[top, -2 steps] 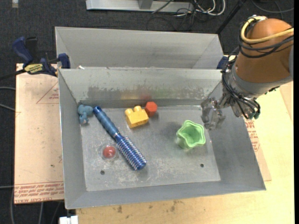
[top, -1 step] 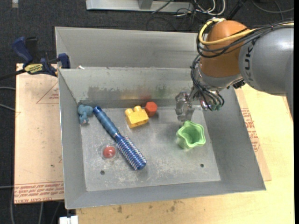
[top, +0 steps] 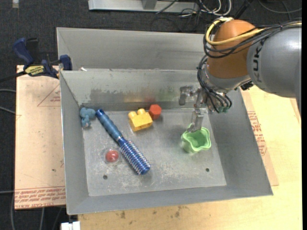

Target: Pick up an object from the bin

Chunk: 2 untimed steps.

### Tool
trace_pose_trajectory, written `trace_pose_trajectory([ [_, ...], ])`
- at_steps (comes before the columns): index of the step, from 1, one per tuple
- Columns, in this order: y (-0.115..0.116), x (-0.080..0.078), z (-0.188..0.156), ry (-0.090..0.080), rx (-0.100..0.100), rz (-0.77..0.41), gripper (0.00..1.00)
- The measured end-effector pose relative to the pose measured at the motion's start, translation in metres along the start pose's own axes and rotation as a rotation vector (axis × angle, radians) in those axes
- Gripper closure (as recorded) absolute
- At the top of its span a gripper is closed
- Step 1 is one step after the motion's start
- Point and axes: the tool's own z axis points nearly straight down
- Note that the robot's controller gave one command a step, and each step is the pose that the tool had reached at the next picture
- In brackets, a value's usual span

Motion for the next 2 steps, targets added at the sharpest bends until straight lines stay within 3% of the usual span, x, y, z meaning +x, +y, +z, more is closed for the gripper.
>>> trace_pose_trajectory([
  [1, -0.0632, 0.0586, 0.0743, 0.006, 0.000, -0.314, 0.00],
  [2, -0.0612, 0.0555, 0.0708, -0.001, 0.001, -0.317, 1.00],
])
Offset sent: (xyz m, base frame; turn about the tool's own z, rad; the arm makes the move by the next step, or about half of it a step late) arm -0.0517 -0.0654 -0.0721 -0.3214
